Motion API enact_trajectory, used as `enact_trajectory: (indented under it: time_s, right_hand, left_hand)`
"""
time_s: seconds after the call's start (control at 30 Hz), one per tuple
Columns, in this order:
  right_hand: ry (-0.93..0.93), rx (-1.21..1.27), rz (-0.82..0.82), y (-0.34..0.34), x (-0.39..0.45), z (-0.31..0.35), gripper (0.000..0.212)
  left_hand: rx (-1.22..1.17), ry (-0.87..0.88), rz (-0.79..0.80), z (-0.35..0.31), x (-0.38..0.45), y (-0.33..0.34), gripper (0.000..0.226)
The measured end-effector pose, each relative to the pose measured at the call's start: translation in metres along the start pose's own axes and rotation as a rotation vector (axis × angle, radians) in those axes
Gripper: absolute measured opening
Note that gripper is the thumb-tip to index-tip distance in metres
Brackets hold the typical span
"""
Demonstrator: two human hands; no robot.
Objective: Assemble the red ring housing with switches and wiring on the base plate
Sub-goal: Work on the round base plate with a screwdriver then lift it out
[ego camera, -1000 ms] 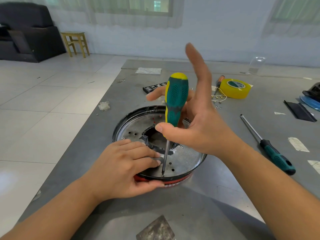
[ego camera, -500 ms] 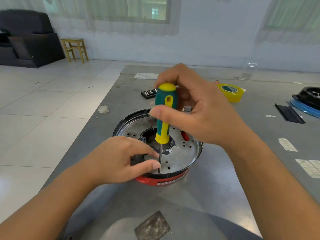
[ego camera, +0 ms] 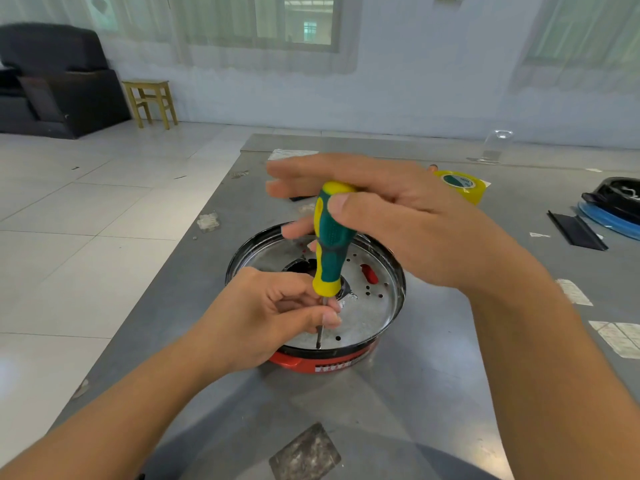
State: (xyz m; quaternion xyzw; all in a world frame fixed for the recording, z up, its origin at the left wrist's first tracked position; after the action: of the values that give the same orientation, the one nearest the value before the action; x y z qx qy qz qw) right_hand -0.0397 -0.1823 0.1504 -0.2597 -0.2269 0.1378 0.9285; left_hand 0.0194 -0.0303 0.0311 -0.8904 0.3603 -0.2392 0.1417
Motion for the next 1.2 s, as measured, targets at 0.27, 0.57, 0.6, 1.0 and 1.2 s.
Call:
enact_trajectory:
  time_s: [0.27,0.57,0.6,1.0,1.2]
  right_hand:
    - [-0.170,-0.690,-0.431,0.004,0.011,0.009,0.048]
    - [-0.019,0.072,0.055,-0.001,-0.001,-0.006,0.050]
    - [-0.035,0.045,0.042,-0.003,-0.001,-0.006,0.043]
    - [0.084,-0.082,-0.016,0.000,-0.002,-0.001,0.052]
    - [0.094,-0.075,0.010,-0.006,-0.006,0.001,0.048]
  left_hand:
    - [-0.128,-0.035,0.052,0.001,0.005,0.003,0.025]
    - [-0.022,-0.001,-0.017,0.007,0.000,0.002,0.016]
    - [0.026,0.027,-0.001,0.006,-0.001,0.003,0.016]
    - [0.372,0.154,0.153,0.002,0.000,0.002,0.030]
    - [0.949,0.235,0.172,0.012,-0.016,-0.010,0.064]
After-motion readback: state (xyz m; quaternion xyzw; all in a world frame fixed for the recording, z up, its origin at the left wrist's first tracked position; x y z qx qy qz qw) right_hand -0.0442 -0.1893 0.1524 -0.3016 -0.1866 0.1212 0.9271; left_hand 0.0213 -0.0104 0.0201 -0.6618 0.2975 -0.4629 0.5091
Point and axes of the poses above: each hand's wrist, its own x-axis towards the middle knuckle, its own y-axis out of the palm, z = x × y, the point moved 4 cm from there along x, towards the middle knuckle, and after that the axes turned 1 degree about y, right-handed, at the moved point
